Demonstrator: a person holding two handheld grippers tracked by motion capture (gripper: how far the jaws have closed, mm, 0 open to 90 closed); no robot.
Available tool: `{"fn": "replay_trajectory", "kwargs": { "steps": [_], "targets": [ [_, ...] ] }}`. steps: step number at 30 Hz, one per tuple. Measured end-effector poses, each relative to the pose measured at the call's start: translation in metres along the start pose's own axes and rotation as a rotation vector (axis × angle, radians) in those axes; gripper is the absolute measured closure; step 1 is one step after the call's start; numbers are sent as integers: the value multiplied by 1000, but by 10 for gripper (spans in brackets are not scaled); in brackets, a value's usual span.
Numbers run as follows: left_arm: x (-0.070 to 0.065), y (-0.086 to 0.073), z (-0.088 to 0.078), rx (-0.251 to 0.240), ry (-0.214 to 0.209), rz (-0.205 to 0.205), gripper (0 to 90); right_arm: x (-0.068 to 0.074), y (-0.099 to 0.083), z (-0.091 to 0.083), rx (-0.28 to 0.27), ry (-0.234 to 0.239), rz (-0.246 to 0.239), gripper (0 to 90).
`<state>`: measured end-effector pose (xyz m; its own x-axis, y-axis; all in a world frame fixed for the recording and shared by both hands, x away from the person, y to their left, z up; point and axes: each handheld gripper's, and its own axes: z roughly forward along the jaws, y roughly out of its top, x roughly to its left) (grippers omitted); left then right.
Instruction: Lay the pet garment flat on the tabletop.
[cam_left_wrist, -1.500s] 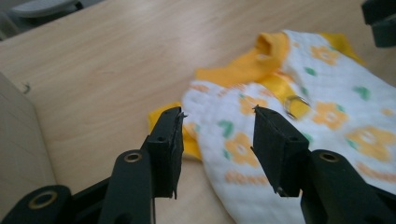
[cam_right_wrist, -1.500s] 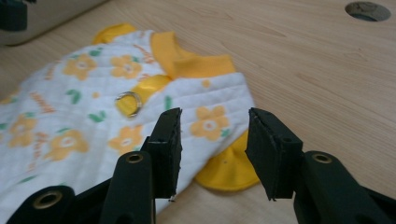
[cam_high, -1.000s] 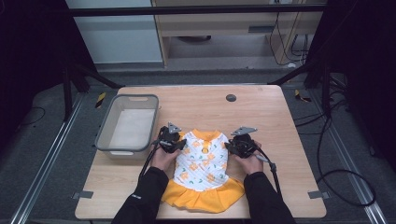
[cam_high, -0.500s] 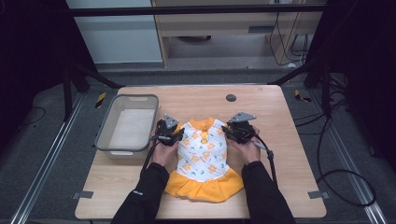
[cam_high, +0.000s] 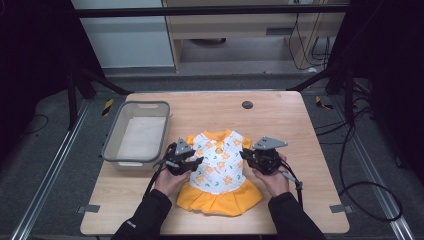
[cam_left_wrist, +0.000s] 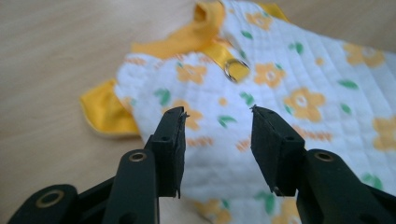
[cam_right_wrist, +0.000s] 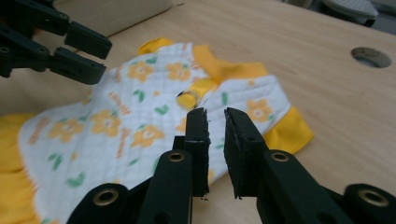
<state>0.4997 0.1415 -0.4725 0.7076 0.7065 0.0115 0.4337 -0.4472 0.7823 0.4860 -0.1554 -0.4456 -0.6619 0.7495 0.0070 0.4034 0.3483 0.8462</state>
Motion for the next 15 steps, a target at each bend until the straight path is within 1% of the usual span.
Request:
{"fn": "replay_trajectory", "kwargs": {
  "steps": [2,3,4,6,7,9,11,12,13,15],
  "targets": [
    [-6,-8,-3,18,-16,23,543,7,-7,-6,5,36,-5,867],
    [-8,-12,-5,25,-17,33,540,10,-11,-9,3,53,1,892],
    [-10,-15,-7,25,-23,36,539,13,-14,-11,3,69,4,900],
    [-12,-20,-12,28,-34,26,538,18,-21,-12,17,85,-3,900],
    [-14,-23,-15,31,-35,28,541,20,-24,-11,23,88,-6,900],
    [-17,-27,-19,30,-39,13,552,23,-28,-8,26,98,-10,900],
    [-20,-30,-23,39,-46,24,576,26,-32,-4,40,106,-6,900],
    [-20,-30,-23,39,-46,24,594,27,-34,-1,49,102,-14,900],
    [-23,-35,-25,56,-45,36,623,29,-36,1,65,93,-25,900],
    [-23,-39,-27,54,-53,26,660,29,-39,2,80,77,-34,900]
  ]
}}
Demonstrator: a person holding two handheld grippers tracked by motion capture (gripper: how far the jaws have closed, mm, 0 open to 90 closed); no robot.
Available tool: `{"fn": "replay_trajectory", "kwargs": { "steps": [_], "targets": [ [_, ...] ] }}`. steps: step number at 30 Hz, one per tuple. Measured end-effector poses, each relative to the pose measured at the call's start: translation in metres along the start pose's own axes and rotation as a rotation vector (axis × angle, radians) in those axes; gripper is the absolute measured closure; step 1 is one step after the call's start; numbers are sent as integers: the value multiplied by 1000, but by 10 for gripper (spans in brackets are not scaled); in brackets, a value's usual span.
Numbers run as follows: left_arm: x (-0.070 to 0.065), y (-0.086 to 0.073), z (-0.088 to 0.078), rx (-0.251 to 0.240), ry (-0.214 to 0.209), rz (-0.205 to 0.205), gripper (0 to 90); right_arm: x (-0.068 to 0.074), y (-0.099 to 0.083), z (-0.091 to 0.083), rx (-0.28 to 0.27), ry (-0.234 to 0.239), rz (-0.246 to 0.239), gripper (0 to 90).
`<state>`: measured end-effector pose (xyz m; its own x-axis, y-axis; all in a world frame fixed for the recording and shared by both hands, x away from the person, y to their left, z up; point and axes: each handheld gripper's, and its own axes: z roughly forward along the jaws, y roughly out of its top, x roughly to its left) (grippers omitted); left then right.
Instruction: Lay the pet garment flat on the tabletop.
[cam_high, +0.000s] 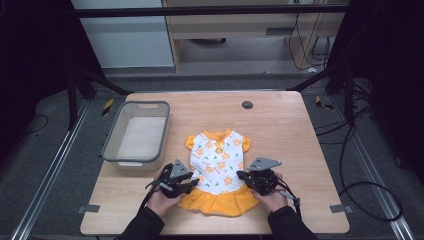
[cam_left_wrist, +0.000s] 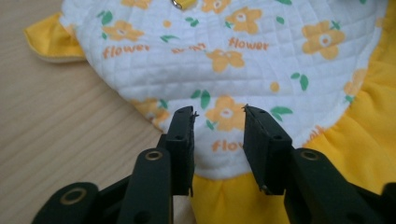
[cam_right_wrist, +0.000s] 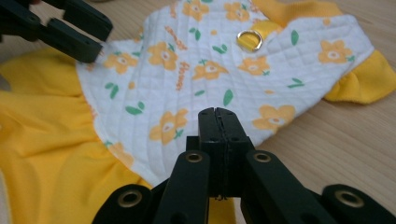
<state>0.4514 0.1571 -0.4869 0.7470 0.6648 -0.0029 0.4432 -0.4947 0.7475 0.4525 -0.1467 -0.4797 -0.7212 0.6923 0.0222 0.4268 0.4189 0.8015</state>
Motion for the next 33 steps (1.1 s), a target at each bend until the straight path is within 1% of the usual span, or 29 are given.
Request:
{"fn": "replay_trajectory", "kwargs": {
  "steps": [3,6,8,11,14,16,21,23,25,26,27,29,30,31,33],
  "targets": [
    [0,-2,-2,0,-9,-13,706,-1,-6,1,22,-12,12,900],
    [-3,-4,-1,11,-16,-7,735,-2,-11,3,44,-18,18,900],
    [-5,-5,0,21,-18,6,745,-2,-14,5,55,-23,26,900],
    [-6,-6,2,33,-15,27,746,-3,-17,6,60,-25,40,900],
    [-6,-8,3,29,-20,29,747,-1,-18,6,64,-33,43,900],
    [-5,-9,3,26,-19,38,748,0,-18,6,65,-38,46,900],
    [-4,-9,4,20,-28,35,748,1,-20,4,64,-37,84,900],
    [-3,-9,3,11,-30,32,735,2,-21,4,64,-37,85,897],
    [-5,-8,1,-8,-26,48,666,2,-20,3,49,-28,83,857],
    [-6,-8,-2,-16,-15,51,627,2,-19,1,29,-22,83,830],
    [-6,-8,-5,-27,-8,52,613,1,-17,-2,2,-28,86,812],
    [-5,-8,-12,-55,-7,33,574,-2,-15,-10,-47,-44,89,773],
    [-3,-8,-15,-68,-3,26,553,-5,-15,-14,-65,-59,96,746],
    [-1,-9,-19,-77,3,19,540,-8,-15,-18,-79,-71,99,732],
    [3,-12,-26,-95,11,-1,506,-15,-18,-25,-95,-91,126,690]
  ]
}}
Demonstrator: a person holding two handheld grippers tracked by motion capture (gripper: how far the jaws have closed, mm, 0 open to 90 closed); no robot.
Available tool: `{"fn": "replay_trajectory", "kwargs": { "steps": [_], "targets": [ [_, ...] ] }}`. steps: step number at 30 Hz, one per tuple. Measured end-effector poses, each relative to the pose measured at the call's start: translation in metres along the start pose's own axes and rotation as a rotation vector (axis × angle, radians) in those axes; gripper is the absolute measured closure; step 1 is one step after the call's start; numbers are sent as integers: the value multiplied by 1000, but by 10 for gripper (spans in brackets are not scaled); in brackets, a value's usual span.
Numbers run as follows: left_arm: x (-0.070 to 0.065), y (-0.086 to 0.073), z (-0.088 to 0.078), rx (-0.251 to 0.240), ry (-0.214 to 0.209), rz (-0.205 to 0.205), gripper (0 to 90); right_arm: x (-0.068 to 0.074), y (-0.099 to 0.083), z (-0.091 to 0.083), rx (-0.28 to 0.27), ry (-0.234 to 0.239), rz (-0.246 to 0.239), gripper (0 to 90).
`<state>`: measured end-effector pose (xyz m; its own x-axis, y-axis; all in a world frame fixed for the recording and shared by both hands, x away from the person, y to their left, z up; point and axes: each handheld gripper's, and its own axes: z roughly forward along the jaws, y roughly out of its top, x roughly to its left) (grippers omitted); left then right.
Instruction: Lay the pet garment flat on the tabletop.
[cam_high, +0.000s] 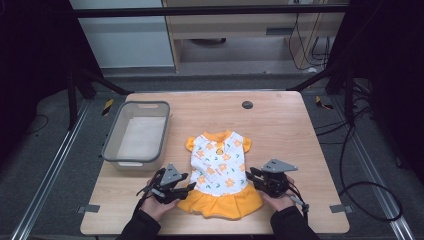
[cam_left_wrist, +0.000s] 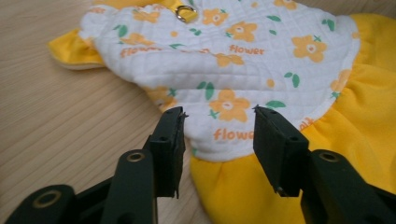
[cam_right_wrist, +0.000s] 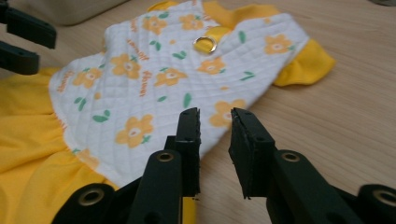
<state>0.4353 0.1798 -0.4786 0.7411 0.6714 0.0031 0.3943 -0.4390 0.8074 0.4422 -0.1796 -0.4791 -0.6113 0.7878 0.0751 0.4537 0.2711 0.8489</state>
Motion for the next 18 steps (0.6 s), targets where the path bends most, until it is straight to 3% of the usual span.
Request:
{"fn": "replay_trajectory", "kwargs": {
  "steps": [3,6,12,18],
  "targets": [
    [6,-6,-12,-17,11,-22,460,-14,-3,-11,-18,-33,34,593],
    [10,-13,-23,-15,21,-24,416,-26,-9,-19,-4,-63,57,486],
    [21,-33,-42,-11,50,-46,363,-39,-21,-30,14,-97,98,298],
    [36,-50,-59,-13,109,-88,332,-50,-29,-39,0,-141,135,215]
  ]
}}
